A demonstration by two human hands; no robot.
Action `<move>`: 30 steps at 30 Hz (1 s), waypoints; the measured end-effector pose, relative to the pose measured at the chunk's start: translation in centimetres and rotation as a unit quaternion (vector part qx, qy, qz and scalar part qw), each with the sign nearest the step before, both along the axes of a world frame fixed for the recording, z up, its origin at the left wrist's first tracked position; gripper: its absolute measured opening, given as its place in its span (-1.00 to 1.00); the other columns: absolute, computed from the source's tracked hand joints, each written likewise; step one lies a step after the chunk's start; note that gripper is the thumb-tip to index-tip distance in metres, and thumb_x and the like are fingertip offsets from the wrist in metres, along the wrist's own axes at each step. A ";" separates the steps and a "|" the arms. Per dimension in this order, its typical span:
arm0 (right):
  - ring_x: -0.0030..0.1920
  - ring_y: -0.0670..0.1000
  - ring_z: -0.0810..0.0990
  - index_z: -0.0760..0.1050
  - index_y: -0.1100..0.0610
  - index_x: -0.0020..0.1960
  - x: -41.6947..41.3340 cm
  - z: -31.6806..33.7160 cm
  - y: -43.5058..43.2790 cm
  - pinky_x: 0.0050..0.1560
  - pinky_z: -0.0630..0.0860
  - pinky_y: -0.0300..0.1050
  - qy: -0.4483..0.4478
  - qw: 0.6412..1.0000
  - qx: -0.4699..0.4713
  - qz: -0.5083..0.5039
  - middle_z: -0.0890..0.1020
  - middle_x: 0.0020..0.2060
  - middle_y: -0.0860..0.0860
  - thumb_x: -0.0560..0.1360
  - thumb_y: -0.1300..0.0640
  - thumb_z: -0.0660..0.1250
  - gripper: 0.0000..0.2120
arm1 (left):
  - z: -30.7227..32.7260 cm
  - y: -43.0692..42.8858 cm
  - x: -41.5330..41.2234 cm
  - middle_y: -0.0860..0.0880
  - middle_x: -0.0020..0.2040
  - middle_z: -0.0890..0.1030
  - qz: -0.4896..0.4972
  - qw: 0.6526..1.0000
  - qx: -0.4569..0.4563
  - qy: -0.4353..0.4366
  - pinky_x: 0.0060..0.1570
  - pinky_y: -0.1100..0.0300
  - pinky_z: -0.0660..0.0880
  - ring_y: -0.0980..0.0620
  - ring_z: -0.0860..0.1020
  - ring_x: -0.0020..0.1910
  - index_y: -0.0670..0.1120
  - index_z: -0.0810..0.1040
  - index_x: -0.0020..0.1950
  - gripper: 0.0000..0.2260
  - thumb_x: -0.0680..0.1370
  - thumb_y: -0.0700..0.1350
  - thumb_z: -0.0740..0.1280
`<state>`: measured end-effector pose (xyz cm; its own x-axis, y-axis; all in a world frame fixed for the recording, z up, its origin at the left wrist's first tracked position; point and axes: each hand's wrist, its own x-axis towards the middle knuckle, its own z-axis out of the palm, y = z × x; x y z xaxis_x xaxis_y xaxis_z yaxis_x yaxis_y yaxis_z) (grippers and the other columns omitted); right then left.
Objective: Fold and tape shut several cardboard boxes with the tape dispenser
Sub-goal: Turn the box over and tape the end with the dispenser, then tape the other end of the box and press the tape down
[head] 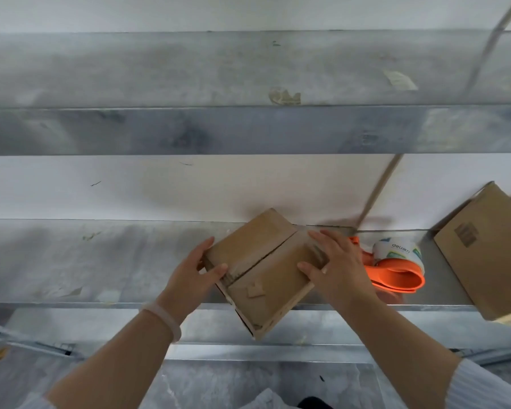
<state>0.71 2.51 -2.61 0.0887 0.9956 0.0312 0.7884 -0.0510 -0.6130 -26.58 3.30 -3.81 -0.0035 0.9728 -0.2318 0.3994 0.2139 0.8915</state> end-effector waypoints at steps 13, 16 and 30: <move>0.30 -0.17 0.42 0.32 -0.13 0.42 -0.1 -2.5 -4.9 0.32 0.47 -0.03 0.193 0.981 -0.013 0.013 0.43 0.28 -0.23 0.52 0.12 0.40 -0.47 | -1.6 -4.4 3.2 0.16 0.11 0.31 -0.050 0.992 0.083 0.077 -0.02 0.35 0.50 0.15 0.46 0.01 0.31 0.19 0.41 -0.35 0.43 0.10 0.46; 0.35 -0.17 0.35 0.30 -0.11 0.47 2.2 -1.3 -4.1 0.40 0.35 -0.10 0.101 0.993 -0.046 0.048 0.37 0.34 -0.24 0.54 0.04 0.38 -0.46 | -1.7 -3.8 4.2 0.08 0.16 0.31 -0.043 0.996 0.063 0.045 0.06 0.23 0.55 0.17 0.45 0.04 0.25 0.18 0.47 -0.32 0.46 0.00 0.46; 0.31 0.08 0.46 0.15 0.04 0.56 17.6 -2.5 -1.2 0.20 0.37 -0.14 0.005 0.991 -0.111 -0.075 0.43 0.39 0.06 0.41 0.11 0.52 -0.17 | 0.0 -3.6 6.3 -0.06 0.35 0.35 0.061 0.978 0.116 0.163 0.34 -0.14 0.34 -0.12 0.32 0.35 0.12 0.22 0.52 -0.34 0.48 0.03 0.43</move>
<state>18.32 1.29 -5.11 0.2360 0.9534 -0.1878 0.7557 -0.3016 -0.5813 -20.31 -0.35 -3.77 -0.1597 0.9868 0.0276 0.6539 0.0847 0.7518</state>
